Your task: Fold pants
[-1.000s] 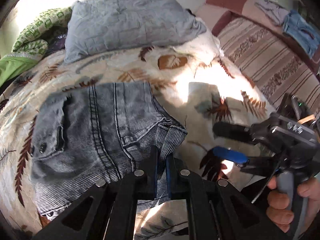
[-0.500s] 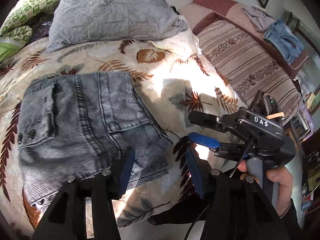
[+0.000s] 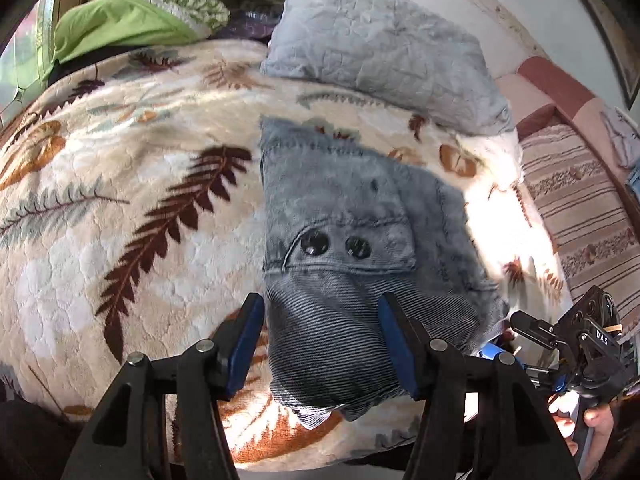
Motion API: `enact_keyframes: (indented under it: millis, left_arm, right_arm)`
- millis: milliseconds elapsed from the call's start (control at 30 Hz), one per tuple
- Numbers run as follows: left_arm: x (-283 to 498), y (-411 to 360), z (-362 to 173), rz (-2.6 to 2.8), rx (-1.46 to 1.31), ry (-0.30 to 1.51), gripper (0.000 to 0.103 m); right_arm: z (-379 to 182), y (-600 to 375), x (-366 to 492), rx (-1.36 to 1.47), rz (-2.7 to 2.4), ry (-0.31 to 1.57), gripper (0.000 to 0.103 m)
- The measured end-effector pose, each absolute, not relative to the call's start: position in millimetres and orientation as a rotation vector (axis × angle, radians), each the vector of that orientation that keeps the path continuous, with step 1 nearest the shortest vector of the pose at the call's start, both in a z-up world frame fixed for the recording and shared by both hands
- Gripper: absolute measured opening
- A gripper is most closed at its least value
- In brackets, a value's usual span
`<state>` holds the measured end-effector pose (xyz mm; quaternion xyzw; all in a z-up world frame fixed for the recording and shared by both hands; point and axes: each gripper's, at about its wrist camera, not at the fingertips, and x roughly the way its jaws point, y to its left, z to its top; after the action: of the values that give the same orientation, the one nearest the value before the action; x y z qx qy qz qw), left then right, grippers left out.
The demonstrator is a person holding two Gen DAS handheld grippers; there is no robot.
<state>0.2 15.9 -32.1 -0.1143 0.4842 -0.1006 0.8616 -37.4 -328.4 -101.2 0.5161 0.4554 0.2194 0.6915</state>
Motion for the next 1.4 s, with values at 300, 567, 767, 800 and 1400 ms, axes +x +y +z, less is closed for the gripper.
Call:
enact_keyframes:
  millis: [300, 567, 767, 800, 1400]
  left_arm:
    - [-11, 23, -24, -0.212, -0.277, 0.938, 0.062]
    - [-10, 20, -38, -0.167, -0.268, 0.952, 0.071]
    - [-8, 25, -42, -0.174, -0.307, 0.959, 0.074]
    - [-9, 25, -42, -0.174, -0.306, 0.958, 0.074]
    - [-11, 28, -29, -0.167, -0.318, 0.933, 0.077]
  right_arm:
    - [-63, -333, -42, 1.154, 0.508, 0.917, 0.061]
    - [-86, -308, -23, 1.109, 0.433, 1.040, 0.062]
    - [-67, -302, -12, 1.053, 0.437, 1.006, 0.062]
    - [-69, -301, -9, 1.035, 0.411, 1.037, 0.062]
    - [-66, -278, -23, 0.722, 0.253, 1.052, 0.007]
